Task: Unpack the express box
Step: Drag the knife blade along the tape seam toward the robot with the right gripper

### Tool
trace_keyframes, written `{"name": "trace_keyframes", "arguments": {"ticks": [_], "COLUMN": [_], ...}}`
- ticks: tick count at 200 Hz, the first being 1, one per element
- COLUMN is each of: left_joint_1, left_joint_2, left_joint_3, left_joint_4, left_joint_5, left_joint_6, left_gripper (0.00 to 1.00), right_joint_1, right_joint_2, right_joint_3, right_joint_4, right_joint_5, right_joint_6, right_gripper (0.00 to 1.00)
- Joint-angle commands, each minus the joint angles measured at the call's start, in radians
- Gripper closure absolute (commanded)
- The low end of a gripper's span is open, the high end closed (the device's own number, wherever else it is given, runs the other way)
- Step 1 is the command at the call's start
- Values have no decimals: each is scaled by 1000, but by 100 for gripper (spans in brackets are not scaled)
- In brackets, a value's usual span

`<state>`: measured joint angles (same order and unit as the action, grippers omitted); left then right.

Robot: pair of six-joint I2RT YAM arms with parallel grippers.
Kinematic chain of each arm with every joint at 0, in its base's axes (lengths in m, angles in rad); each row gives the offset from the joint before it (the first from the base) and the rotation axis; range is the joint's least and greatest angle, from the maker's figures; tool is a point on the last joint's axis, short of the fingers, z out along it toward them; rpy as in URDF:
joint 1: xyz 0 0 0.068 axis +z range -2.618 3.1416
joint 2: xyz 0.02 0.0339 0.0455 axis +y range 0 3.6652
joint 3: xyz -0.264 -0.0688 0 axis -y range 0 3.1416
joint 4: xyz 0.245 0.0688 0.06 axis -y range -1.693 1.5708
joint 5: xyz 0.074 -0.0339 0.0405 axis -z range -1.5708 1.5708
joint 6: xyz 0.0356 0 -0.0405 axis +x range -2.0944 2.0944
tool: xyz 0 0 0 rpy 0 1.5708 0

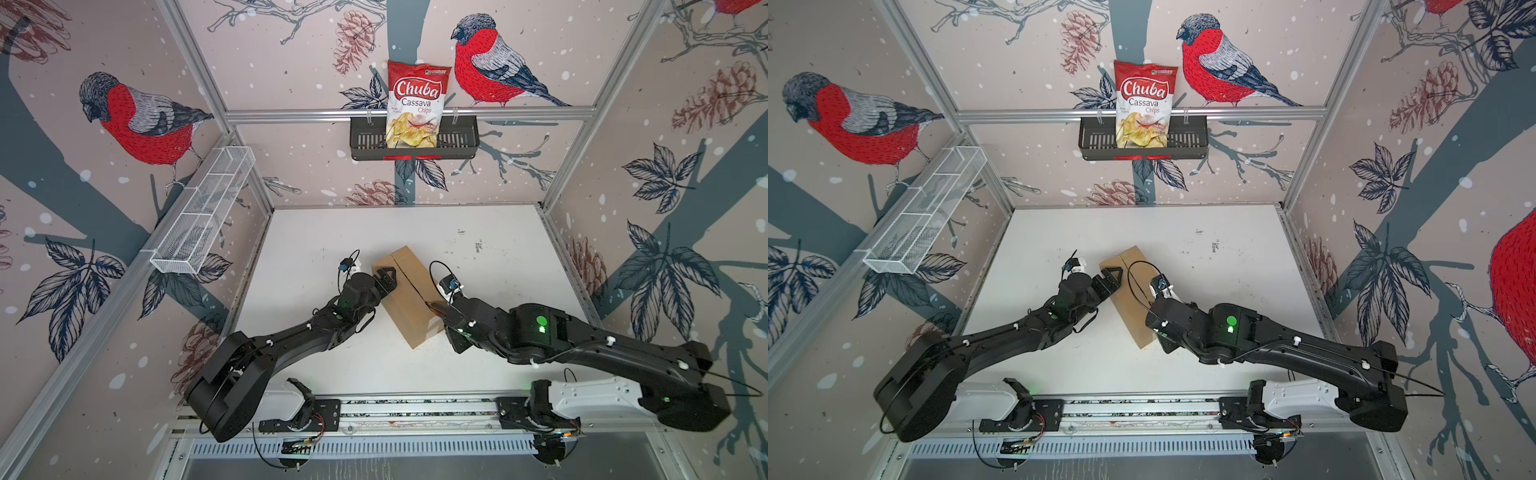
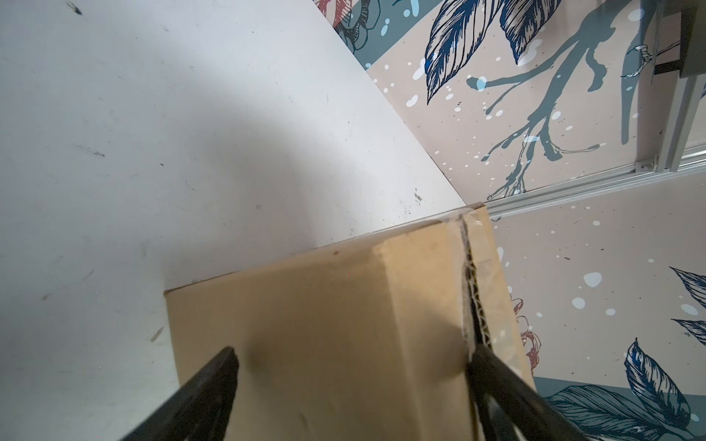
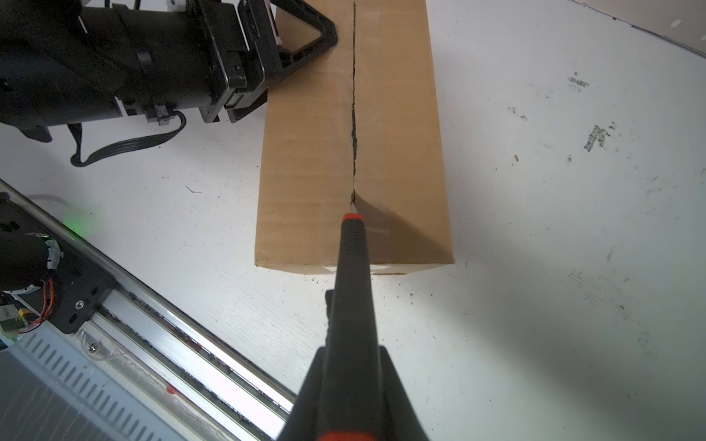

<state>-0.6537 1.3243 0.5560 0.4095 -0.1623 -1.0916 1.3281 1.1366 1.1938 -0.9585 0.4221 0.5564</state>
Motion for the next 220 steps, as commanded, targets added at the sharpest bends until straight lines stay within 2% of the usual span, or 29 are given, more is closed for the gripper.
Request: {"name": "trace_keyframes", "arguments": {"ticks": [1,220], "left_joint_1": [0,-4], "left_joint_2": [-2,16], "left_joint_3": [-1,5], "left_joint_4": [-76,-87], "left_joint_5": [-39,-77], "left_joint_6": [12,4], "left_gripper": [7,8], "right_joint_1": [12,138], "right_joint_2": [-10,-56], "right_joint_3": [-2,-20], "right_joint_4": [-35,-120], "right_joint_5": [17,72], "right_joint_6": [37,197], "right_gripper": [100,100]}}
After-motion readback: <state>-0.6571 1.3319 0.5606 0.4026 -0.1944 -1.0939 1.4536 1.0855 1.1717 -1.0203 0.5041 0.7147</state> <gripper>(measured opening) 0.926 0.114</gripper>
